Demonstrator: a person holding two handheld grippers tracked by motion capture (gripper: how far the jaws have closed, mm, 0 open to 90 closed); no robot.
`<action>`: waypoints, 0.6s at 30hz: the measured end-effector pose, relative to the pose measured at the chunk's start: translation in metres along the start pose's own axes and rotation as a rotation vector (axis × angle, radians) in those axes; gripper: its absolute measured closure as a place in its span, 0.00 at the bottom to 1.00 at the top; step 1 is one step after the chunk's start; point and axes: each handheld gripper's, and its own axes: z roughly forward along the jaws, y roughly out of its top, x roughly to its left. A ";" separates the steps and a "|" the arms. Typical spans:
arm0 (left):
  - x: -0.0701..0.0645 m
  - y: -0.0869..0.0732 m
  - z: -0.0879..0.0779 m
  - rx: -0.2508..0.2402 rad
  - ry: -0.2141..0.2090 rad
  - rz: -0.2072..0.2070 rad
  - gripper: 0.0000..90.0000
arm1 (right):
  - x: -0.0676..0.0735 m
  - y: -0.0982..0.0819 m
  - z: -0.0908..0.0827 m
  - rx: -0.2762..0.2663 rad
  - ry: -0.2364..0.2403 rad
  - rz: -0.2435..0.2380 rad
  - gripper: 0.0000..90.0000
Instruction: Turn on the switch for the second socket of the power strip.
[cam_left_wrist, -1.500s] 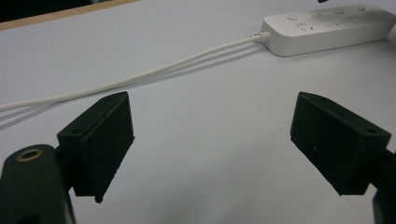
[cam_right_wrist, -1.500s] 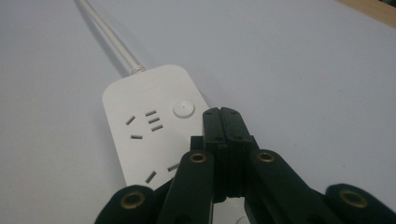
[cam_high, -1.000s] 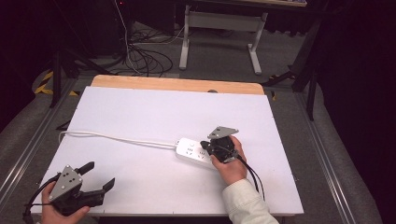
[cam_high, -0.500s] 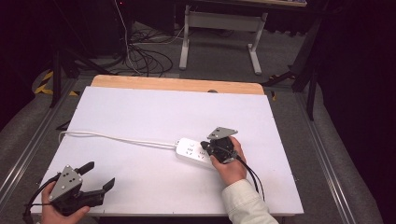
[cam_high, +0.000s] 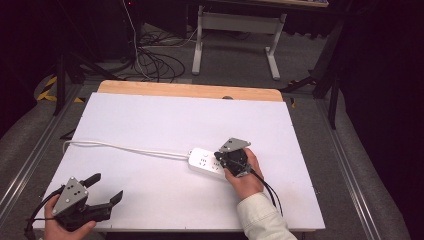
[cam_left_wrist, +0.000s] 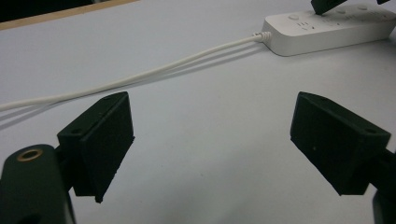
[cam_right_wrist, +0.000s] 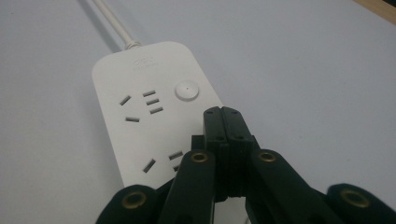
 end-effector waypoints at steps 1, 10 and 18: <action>0.000 0.000 0.000 -0.001 -0.002 -0.004 0.15 | 0.000 0.000 0.000 0.002 0.003 0.003 1.00; 0.000 0.000 0.000 0.000 0.000 -0.005 0.15 | 0.000 -0.001 0.001 0.004 -0.001 -0.001 1.00; 0.000 0.000 0.000 0.000 0.003 0.000 0.15 | -0.001 -0.001 0.001 0.003 0.009 0.017 1.00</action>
